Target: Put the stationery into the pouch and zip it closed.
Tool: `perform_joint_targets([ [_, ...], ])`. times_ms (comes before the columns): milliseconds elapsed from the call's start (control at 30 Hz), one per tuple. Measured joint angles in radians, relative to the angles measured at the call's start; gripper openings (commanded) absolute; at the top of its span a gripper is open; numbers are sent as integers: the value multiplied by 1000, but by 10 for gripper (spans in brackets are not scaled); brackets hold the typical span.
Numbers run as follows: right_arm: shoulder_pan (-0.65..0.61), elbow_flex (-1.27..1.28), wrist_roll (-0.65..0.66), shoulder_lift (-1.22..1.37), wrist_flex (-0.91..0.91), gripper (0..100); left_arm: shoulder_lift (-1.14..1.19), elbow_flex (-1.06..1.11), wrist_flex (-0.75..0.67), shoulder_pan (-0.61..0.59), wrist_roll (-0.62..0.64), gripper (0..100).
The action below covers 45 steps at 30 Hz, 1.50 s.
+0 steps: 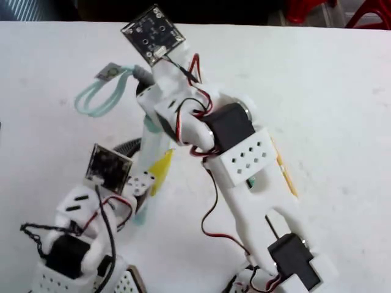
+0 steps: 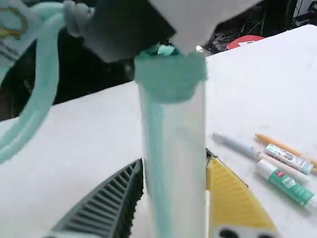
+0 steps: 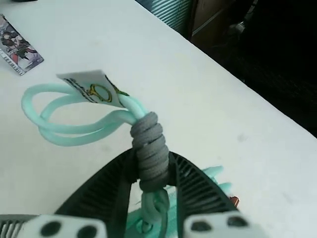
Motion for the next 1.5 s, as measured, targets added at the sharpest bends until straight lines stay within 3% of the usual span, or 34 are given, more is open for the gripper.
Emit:
perform_joint_targets([
  [267, -2, 0, 0, 0, 11, 17, 6, 132, -95, -26, 14, 224],
  [433, -12, -5, 0, 0, 11, 17, 3, 173, -123, -29, 14, 162],
  [867, -18, -5, 0, 0, 11, 17, -3, 144, -44, -28, 14, 133],
  [1000, -18, -5, 0, 0, 31, 17, -3, 143, -40, -28, 14, 13],
  [1500, 44, -5, 0, 0, 38, 17, 6, 143, -38, -23, 15, 23],
])
